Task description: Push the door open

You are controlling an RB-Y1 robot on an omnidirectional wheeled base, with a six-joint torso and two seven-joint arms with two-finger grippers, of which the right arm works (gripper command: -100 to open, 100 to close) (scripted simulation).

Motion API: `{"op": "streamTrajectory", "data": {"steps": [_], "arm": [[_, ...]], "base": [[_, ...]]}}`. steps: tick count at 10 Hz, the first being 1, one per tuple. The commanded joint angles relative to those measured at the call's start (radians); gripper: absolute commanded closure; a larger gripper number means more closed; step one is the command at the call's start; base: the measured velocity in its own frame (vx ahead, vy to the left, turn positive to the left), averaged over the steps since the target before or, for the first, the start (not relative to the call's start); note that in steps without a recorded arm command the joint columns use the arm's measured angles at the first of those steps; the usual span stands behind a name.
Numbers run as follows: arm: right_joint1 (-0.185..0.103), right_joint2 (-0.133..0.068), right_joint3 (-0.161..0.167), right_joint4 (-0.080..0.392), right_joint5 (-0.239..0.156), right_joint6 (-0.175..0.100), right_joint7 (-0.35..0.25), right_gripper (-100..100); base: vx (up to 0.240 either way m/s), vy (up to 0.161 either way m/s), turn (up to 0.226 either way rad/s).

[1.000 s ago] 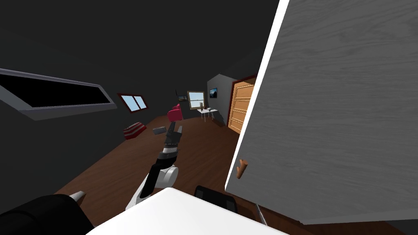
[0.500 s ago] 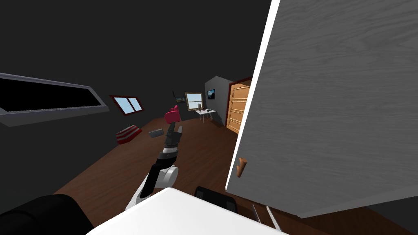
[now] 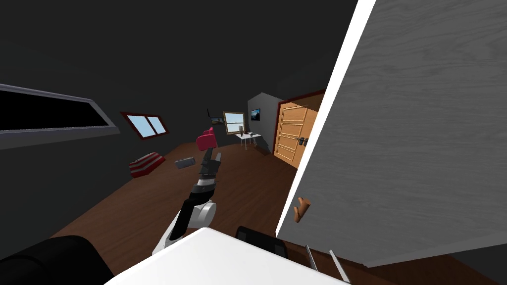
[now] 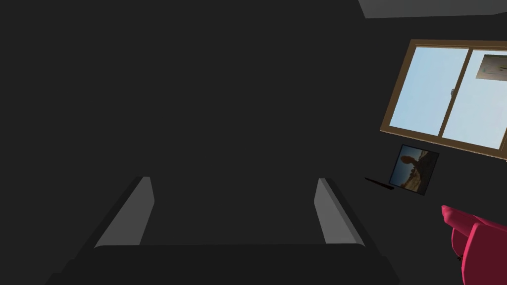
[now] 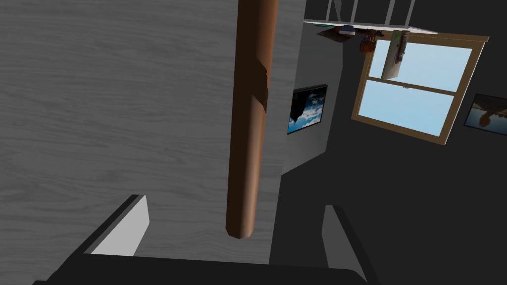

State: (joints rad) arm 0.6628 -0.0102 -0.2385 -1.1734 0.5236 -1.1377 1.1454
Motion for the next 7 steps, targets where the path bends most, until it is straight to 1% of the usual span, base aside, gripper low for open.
{"op": "streamTrajectory", "data": {"steps": [1, 2, 3, 4, 5, 6, 7], "arm": [[-0.015, -0.018, -0.005, 0.004, -0.003, 0.013, -0.001, -100], [-0.021, -0.019, -0.006, 0.003, -0.004, 0.021, -0.003, -100], [-0.026, -0.015, -0.008, 0.001, -0.006, 0.028, -0.004, -100], [-0.033, -0.001, -0.010, -0.001, -0.007, 0.038, -0.006, -100], [-0.040, 0.023, -0.012, -0.002, -0.009, 0.047, -0.007, -100], [-0.037, 0.010, -0.011, -0.001, -0.008, 0.042, -0.006, -100], [-0.037, 0.010, -0.011, -0.001, -0.008, 0.042, -0.006, 100]], "base": [[0.202, 0.039, 0.034], [0.192, 0.026, -0.016], [0.254, -0.003, 0.036], [0.255, 0.008, 0.051], [0.240, 0.042, 0.028], [0.109, 0.023, 0.005], [-0.012, -0.004, -0.005]]}}
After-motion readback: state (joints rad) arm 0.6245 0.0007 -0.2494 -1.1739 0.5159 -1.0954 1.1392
